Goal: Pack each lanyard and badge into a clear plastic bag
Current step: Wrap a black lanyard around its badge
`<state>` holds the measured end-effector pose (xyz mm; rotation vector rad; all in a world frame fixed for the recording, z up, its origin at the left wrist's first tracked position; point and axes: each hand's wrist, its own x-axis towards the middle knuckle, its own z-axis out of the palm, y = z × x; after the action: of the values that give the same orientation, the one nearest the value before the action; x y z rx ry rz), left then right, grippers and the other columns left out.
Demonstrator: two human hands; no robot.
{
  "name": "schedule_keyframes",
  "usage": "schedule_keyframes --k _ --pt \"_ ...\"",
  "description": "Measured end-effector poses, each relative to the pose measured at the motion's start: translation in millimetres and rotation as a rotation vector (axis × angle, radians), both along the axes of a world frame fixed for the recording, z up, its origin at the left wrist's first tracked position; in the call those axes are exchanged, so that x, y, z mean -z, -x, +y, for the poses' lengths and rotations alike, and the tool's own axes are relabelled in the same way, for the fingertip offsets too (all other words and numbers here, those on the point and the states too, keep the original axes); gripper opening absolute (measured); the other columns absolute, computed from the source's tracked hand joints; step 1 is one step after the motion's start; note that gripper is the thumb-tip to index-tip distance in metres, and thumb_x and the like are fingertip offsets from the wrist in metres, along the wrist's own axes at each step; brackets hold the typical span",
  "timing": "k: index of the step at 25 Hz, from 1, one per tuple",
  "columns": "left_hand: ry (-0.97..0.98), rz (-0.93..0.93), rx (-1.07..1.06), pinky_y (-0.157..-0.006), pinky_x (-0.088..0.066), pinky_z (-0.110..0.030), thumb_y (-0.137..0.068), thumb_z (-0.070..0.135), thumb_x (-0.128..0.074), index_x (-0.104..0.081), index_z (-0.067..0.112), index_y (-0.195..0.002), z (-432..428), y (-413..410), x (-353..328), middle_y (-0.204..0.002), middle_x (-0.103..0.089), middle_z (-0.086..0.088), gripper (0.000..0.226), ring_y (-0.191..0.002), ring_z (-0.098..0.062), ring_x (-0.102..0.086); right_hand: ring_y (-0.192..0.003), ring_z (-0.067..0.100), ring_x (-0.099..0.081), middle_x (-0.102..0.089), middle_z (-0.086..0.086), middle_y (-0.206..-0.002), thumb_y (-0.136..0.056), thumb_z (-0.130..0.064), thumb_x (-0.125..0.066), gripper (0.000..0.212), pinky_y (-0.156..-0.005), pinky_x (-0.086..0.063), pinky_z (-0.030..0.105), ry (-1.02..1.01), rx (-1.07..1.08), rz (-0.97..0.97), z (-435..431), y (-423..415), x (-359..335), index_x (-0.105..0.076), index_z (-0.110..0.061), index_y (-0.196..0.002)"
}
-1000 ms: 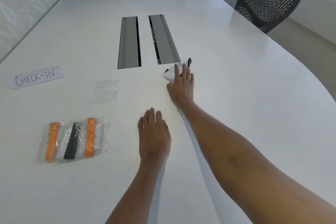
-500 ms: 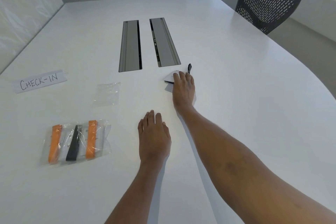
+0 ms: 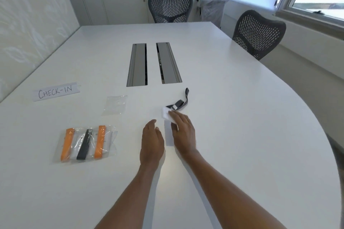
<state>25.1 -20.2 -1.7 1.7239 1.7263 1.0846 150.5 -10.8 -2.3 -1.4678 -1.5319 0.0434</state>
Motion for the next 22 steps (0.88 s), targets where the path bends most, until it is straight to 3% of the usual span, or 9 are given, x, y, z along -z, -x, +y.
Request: schedule_keyframes --k 4,7,9,13,17,18,20,22 --pt "-0.047 -0.258 0.014 -0.089 -0.060 -0.038 -0.109 0.011 -0.048 -0.067 0.018 -0.111 -25.7 12.7 -7.6 -0.103 -0.076 0.003 0.021 -0.098 -0.019 -0.073 -0.096 0.002 -0.071 -0.072 -0.005 -0.106 -0.101 -0.013 -0.064 0.015 -0.078 -0.057 0.020 0.079 -0.015 0.627 -53.7 21.6 -12.5 -0.072 -0.026 -0.105" --pt "0.094 -0.443 0.130 -0.082 -0.062 -0.034 -0.112 0.024 -0.049 -0.072 0.027 -0.100 -46.0 19.6 -9.0 -0.093 -0.078 0.008 0.026 -0.092 -0.015 -0.075 -0.093 0.021 -0.080 -0.081 0.006 -0.101 -0.102 -0.012 -0.061 0.016 -0.077 -0.066 0.036 0.245 -0.042 1.189 -81.8 40.9 -20.2 -0.072 -0.019 -0.111" --pt "0.180 -0.614 0.167 -0.082 -0.062 -0.034 -0.111 0.033 -0.051 -0.077 0.028 -0.107 -61.6 21.8 -13.4 -0.100 -0.080 0.003 0.026 -0.097 -0.018 -0.077 -0.096 0.026 -0.080 -0.082 0.010 -0.103 -0.100 -0.009 -0.064 0.018 -0.081 -0.066 0.037 0.333 -0.125 1.317 -99.8 52.2 -23.1 -0.074 -0.011 -0.116" --pt "0.235 -0.878 0.114 -0.083 -0.063 -0.039 -0.108 0.021 -0.056 -0.077 0.029 -0.118 -82.5 29.9 -25.2 -0.112 -0.080 -0.007 0.025 -0.101 -0.024 -0.077 -0.095 0.030 -0.078 -0.081 0.012 -0.101 -0.100 -0.023 -0.070 0.015 -0.085 -0.063 0.043 0.500 -0.228 1.161 -128.2 60.3 -23.4 -0.077 -0.013 -0.110" --pt "0.234 -0.929 0.082 -0.089 -0.055 -0.042 -0.108 0.012 -0.055 -0.073 0.019 -0.120 -87.8 49.4 -51.6 -0.117 -0.075 -0.013 0.023 -0.102 -0.023 -0.069 -0.087 0.019 -0.071 -0.077 0.007 -0.105 -0.106 -0.023 -0.059 0.015 -0.074 -0.055 0.029 0.432 -0.095 1.068 -138.2 47.8 -30.2 -0.072 -0.016 -0.106" --pt "0.228 -0.900 0.087 -0.087 -0.054 -0.041 -0.107 0.011 -0.054 -0.072 0.016 -0.118 -89.5 54.1 -59.8 -0.114 -0.074 -0.014 0.021 -0.099 -0.022 -0.067 -0.090 0.014 -0.071 -0.076 -0.003 -0.104 -0.105 -0.022 -0.061 0.011 -0.074 -0.054 0.024 0.387 -0.085 0.929 -140.2 44.4 -35.0 -0.071 -0.022 -0.108" --pt "0.210 -0.710 0.087 -0.081 -0.054 -0.042 -0.106 0.014 -0.055 -0.072 0.009 -0.104 -93.1 58.5 -72.5 -0.103 -0.070 -0.022 0.017 -0.091 -0.025 -0.066 -0.098 0.005 -0.069 -0.073 -0.017 -0.109 -0.101 -0.022 -0.067 0.023 -0.080 -0.055 0.019 0.352 -0.215 0.612 -142.4 39.7 -44.9 -0.067 -0.031 -0.121" --pt "0.196 -0.469 0.094 -0.078 -0.058 -0.041 -0.106 0.024 -0.056 -0.074 0.015 -0.095 -99.6 55.8 -82.6 -0.090 -0.074 -0.011 0.023 -0.086 -0.022 -0.073 -0.110 0.002 -0.065 -0.066 -0.020 -0.125 -0.097 -0.028 -0.073 0.041 -0.090 -0.054 0.018 0.401 -0.337 0.345 -142.8 41.2 -55.6 -0.061 -0.031 -0.136"
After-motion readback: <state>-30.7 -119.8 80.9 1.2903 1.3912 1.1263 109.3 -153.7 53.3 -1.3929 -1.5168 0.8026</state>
